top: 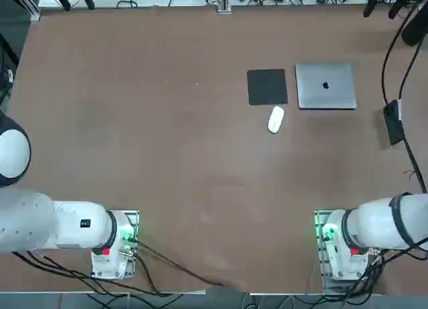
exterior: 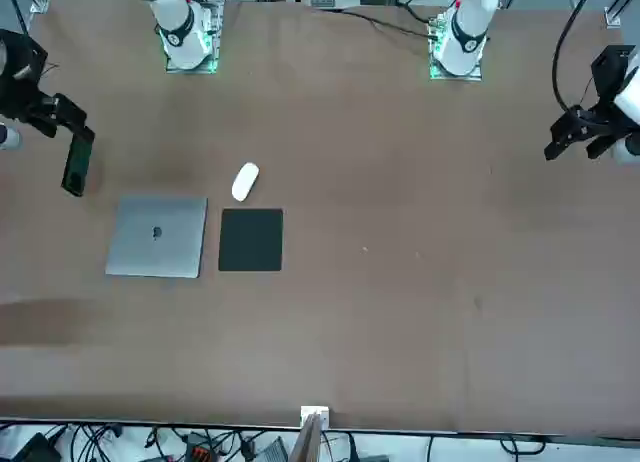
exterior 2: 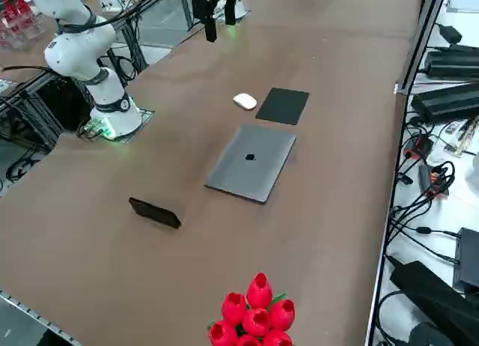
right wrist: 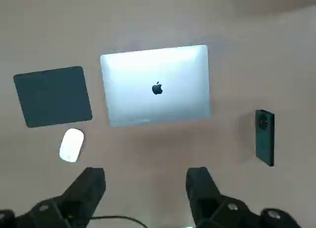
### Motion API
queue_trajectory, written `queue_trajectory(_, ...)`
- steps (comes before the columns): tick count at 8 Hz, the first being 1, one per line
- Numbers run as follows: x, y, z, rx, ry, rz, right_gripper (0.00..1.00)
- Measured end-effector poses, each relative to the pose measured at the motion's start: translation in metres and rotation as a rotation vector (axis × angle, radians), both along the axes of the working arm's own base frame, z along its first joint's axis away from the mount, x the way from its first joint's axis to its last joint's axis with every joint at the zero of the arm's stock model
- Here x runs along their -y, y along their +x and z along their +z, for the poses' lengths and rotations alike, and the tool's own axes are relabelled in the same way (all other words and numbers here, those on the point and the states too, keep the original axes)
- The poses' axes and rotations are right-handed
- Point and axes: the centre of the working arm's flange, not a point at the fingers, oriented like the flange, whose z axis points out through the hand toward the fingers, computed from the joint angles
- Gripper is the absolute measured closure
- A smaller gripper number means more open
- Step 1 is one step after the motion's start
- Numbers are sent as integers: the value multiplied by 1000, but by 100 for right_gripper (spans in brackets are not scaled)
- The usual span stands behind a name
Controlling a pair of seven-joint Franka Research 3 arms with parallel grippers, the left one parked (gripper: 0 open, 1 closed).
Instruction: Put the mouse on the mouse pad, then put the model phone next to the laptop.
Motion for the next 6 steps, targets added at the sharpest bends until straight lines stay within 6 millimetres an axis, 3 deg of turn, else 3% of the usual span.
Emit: queue_trajectory(6, 15, 1, -3, -6, 1, -26, 0)
